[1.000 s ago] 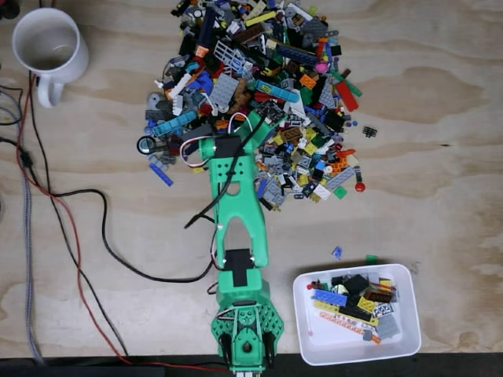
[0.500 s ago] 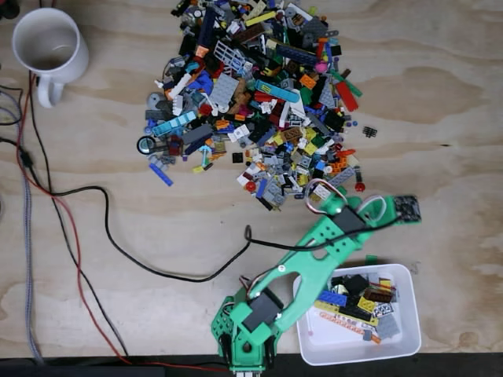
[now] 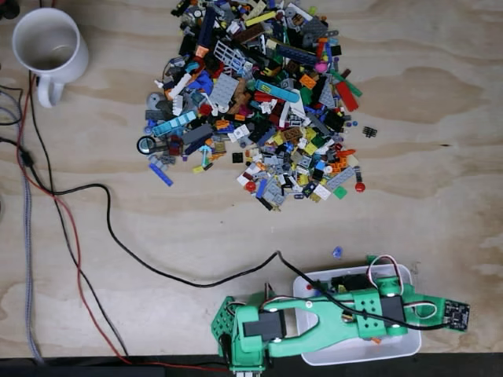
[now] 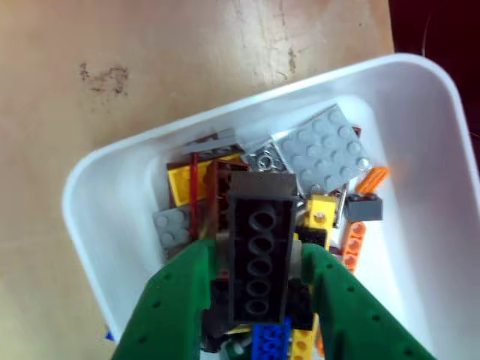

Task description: Find the closest Lego and put it in the bin.

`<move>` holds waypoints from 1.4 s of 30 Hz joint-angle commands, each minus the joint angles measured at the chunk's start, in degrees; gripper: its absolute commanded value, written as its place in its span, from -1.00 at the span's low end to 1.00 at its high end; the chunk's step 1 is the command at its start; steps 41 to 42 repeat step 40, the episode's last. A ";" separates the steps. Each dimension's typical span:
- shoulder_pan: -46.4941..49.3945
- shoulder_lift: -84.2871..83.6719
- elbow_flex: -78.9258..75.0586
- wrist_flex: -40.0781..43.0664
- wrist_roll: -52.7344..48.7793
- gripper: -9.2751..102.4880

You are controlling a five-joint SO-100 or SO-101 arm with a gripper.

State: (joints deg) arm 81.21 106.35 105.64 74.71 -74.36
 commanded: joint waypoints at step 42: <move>-80.16 22.76 14.33 -11.07 1.67 -0.58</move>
